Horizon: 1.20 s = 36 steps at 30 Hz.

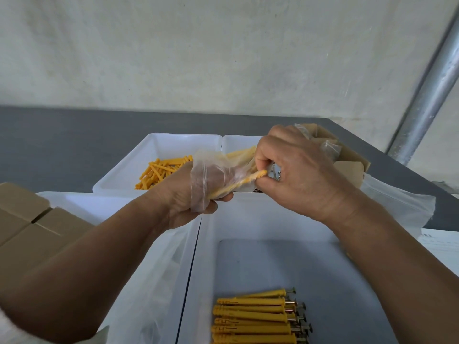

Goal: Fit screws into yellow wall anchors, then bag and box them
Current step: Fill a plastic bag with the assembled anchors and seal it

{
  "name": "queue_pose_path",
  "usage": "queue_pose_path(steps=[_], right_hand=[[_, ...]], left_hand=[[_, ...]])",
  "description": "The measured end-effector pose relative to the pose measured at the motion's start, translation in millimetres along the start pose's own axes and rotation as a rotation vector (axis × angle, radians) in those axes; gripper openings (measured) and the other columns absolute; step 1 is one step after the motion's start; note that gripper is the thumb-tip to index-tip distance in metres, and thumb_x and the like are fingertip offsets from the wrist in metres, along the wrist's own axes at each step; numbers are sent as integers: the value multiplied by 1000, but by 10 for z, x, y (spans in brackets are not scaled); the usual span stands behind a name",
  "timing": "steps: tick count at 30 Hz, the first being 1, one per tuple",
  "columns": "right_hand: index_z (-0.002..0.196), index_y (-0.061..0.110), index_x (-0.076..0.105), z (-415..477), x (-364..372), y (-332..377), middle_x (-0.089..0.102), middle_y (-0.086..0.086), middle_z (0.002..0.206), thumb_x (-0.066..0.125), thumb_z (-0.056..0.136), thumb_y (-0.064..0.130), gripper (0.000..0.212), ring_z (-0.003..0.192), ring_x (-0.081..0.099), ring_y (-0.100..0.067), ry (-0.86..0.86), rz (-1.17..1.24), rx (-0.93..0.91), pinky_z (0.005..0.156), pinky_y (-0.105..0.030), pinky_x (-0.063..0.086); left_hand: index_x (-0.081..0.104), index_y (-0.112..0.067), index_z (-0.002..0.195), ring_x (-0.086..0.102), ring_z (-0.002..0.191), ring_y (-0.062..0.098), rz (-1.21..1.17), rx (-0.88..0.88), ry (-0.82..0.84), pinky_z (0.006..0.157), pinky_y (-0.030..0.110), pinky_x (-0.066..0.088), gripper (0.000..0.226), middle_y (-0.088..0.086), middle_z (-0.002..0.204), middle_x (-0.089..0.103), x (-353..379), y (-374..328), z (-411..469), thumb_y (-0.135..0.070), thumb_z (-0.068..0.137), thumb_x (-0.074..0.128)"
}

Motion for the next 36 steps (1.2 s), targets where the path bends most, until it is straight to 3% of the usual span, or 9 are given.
queue_pose_path(steps=[3, 7, 9, 12, 16, 23, 28, 33, 36], right_hand=[[78, 12, 56, 3, -23, -9, 44, 4, 83, 70, 73, 0, 19, 79, 42, -18, 20, 10, 7, 62, -37, 41], [83, 10, 58, -4, -47, -14, 50, 1, 86, 59, 73, -15, 27, 83, 45, -18, -3, 54, 14, 65, -36, 43], [85, 9, 59, -4, -58, -11, 52, 1, 87, 58, 75, -14, 26, 82, 46, -18, -32, 42, 13, 63, -30, 41], [89, 9, 64, -10, -40, -7, 53, 0, 89, 59, 77, -12, 24, 82, 47, -17, -34, 28, 1, 64, -31, 43], [92, 13, 70, -28, -7, -30, 55, 0, 90, 70, 77, 1, 19, 83, 48, -16, 18, 15, 4, 63, -19, 37], [92, 8, 71, -20, -54, -30, 57, -6, 90, 71, 81, 5, 12, 86, 52, -24, 23, -21, -36, 65, -43, 49], [91, 9, 70, -9, -66, -22, 55, -5, 90, 69, 82, 5, 11, 88, 51, -24, 54, -34, -20, 66, -45, 49], [94, 12, 71, -13, -82, -34, 54, -2, 90, 69, 82, 9, 12, 89, 48, -18, 90, -55, 7, 68, -42, 49], [94, 13, 72, -17, -102, -53, 55, -2, 90, 69, 82, 9, 13, 89, 48, -18, 82, -62, 38, 67, -39, 48]], left_hand=[[74, -20, 65, 50, 62, 12, -14, 30, 39, 34, 14, 27, 22, 0, 70, 58, 7, -19, 16, -21, 45, 66], [78, -22, 79, 52, 63, 10, 8, 21, 117, 34, 13, 28, 24, -3, 75, 61, 16, -4, 21, -18, 59, 65], [77, -22, 78, 52, 62, 10, 2, 1, 113, 34, 12, 28, 24, -2, 76, 61, -5, 12, 33, -14, 69, 57], [77, -21, 77, 54, 62, 10, -10, -27, 108, 32, 12, 27, 32, -1, 78, 59, -34, 29, 44, -11, 69, 48], [78, -21, 82, 55, 61, 11, 9, -63, 119, 32, 11, 26, 26, 0, 78, 60, -48, 35, 28, -14, 66, 58], [76, -21, 71, 56, 56, 14, -72, -62, 120, 31, 12, 24, 23, 1, 76, 66, -25, 16, 21, -13, 66, 56], [76, -21, 70, 56, 57, 13, -68, -54, 139, 32, 11, 23, 24, -1, 78, 68, -1, 30, 35, -15, 55, 59], [74, -17, 68, 57, 55, 16, -110, -96, 139, 31, 12, 23, 27, 3, 76, 66, -1, 80, 75, -14, 61, 49], [73, -13, 76, 57, 57, 17, -120, -105, 160, 32, 11, 22, 28, 4, 79, 67, 14, 68, 75, -15, 59, 51]])
Point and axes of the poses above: each hand's wrist, its own z-axis towards the middle knuckle, its own x-axis out of the palm, y = z × x, the point moved 4 cm from there along z, towards the middle knuckle
